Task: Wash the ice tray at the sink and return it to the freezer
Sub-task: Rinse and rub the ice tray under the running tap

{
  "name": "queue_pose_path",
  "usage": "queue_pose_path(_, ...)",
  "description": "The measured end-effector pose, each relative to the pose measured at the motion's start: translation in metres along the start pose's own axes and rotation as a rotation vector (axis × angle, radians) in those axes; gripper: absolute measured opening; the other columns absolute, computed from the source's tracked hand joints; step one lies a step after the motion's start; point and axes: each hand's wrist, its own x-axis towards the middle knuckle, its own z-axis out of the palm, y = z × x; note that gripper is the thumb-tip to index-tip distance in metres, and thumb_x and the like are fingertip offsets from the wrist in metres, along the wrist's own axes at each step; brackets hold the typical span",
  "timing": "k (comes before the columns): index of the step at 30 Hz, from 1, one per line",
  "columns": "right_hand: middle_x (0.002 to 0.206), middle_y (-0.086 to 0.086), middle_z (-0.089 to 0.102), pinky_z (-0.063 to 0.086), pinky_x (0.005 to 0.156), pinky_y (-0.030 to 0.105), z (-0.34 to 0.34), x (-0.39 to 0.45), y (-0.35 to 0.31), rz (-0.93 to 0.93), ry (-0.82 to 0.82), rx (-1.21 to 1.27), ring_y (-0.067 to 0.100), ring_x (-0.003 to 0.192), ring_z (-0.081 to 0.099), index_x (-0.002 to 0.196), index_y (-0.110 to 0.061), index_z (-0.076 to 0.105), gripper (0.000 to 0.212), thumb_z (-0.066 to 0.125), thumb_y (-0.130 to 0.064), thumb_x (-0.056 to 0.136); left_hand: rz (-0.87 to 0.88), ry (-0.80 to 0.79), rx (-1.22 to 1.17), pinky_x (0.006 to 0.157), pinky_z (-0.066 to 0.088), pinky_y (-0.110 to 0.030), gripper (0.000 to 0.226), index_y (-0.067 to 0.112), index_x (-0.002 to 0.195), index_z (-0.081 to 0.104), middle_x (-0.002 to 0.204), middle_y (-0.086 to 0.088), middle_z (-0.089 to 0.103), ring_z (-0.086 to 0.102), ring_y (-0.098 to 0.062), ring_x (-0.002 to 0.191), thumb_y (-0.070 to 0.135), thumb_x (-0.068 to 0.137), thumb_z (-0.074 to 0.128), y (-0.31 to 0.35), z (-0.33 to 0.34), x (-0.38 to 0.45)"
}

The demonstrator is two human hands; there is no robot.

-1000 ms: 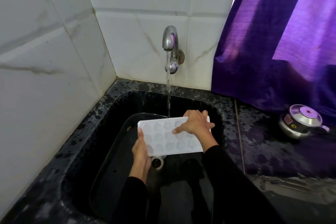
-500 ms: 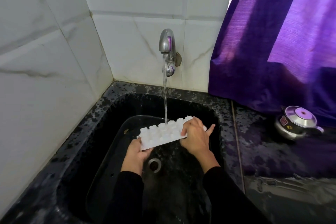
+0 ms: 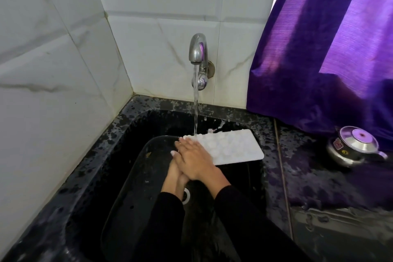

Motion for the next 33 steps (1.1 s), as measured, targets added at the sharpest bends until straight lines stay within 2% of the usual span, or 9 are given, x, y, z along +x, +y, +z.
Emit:
queue_pose_path(2,0.161,-0.001,0.010,-0.005,0.119,0.033,-0.005,0.001,0.010,0.042,-0.012,-0.061,0.012,0.148,0.001,0.152,-0.016,0.020,0.062,0.017,-0.052,0.101,-0.017,0.016,0.082,0.103,0.036,-0.034,0.053,0.000,0.143,0.034,0.132,-0.014,0.055,0.046,-0.023,0.129,0.032,0.105,0.014,0.001,0.003,0.006)
queue_pose_path(4,0.161,-0.005,0.003,-0.008,0.119,0.035,-0.011,0.000,0.019,0.076,-0.016,-0.114,0.011,0.148,-0.004,0.154,-0.020,0.011,0.066,0.012,-0.057,0.099,-0.100,0.009,0.089,0.099,0.043,-0.039,0.054,0.007,0.138,0.046,0.114,-0.009,0.068,0.059,-0.022,0.113,0.043,0.103,0.027,0.003,-0.001,0.018)
queue_pose_path(7,0.161,-0.003,-0.009,-0.009,0.119,0.041,-0.024,-0.001,0.041,0.182,-0.016,-0.211,0.014,0.148,-0.011,0.153,-0.023,-0.005,0.066,0.007,-0.057,0.098,-0.145,0.059,0.101,0.094,0.051,-0.048,0.050,0.006,0.135,0.051,0.127,-0.020,0.062,0.059,-0.032,0.118,0.040,0.103,0.035,0.010,-0.005,0.028)
queue_pose_path(11,0.160,-0.001,-0.017,-0.013,0.117,0.045,-0.042,-0.007,0.080,0.449,-0.035,-0.174,0.016,0.147,-0.014,0.152,-0.024,-0.009,0.070,0.008,-0.062,0.095,-0.076,0.096,0.076,0.075,0.054,-0.043,0.033,0.007,0.113,0.060,0.108,-0.017,0.067,0.066,-0.029,0.096,0.032,0.102,0.041,0.021,-0.012,0.027)
queue_pose_path(14,0.160,0.008,-0.017,-0.013,0.118,0.044,-0.039,-0.005,0.078,0.591,-0.027,-0.160,0.021,0.147,-0.015,0.152,-0.014,-0.011,0.073,0.009,-0.057,0.097,-0.068,0.130,0.101,0.071,0.054,-0.042,0.033,0.008,0.115,0.059,0.110,-0.016,0.068,0.067,-0.029,0.095,0.033,0.102,0.042,0.021,-0.016,0.027)
queue_pose_path(19,0.160,0.013,-0.008,-0.003,0.121,0.039,-0.023,0.011,0.021,0.301,0.015,-0.180,0.024,0.148,-0.008,0.152,-0.005,-0.002,0.070,0.013,-0.049,0.100,-0.133,0.123,0.115,0.095,0.050,-0.051,0.048,0.004,0.129,0.054,0.123,-0.021,0.063,0.062,-0.034,0.113,0.040,0.102,0.039,0.018,-0.015,0.028)
queue_pose_path(23,0.162,0.003,-0.005,-0.005,0.120,0.037,-0.018,0.009,0.008,0.080,-0.003,-0.226,0.016,0.148,-0.006,0.153,-0.013,-0.001,0.061,0.011,-0.045,0.102,-0.112,0.138,0.162,0.092,0.050,-0.046,0.048,0.002,0.131,0.052,0.126,-0.018,0.061,0.061,-0.032,0.112,0.038,0.104,0.034,0.029,-0.019,0.027)
queue_pose_path(29,0.160,0.002,-0.015,-0.011,0.119,0.043,-0.037,-0.006,0.067,0.452,-0.065,-0.130,0.019,0.148,-0.011,0.152,-0.024,-0.008,0.069,0.007,-0.061,0.096,0.021,0.200,0.129,0.080,0.049,-0.041,0.033,0.009,0.117,0.055,0.100,-0.012,0.066,0.064,-0.024,0.086,0.032,0.105,0.035,0.062,-0.036,0.022)
queue_pose_path(33,0.159,0.012,-0.015,-0.010,0.119,0.040,-0.028,-0.001,0.042,0.499,0.002,-0.130,0.024,0.147,-0.014,0.151,-0.007,-0.009,0.073,0.008,-0.054,0.099,-0.010,0.232,0.154,0.081,0.055,-0.047,0.040,0.006,0.124,0.056,0.114,-0.017,0.067,0.066,-0.031,0.101,0.036,0.102,0.041,0.052,-0.030,0.022)
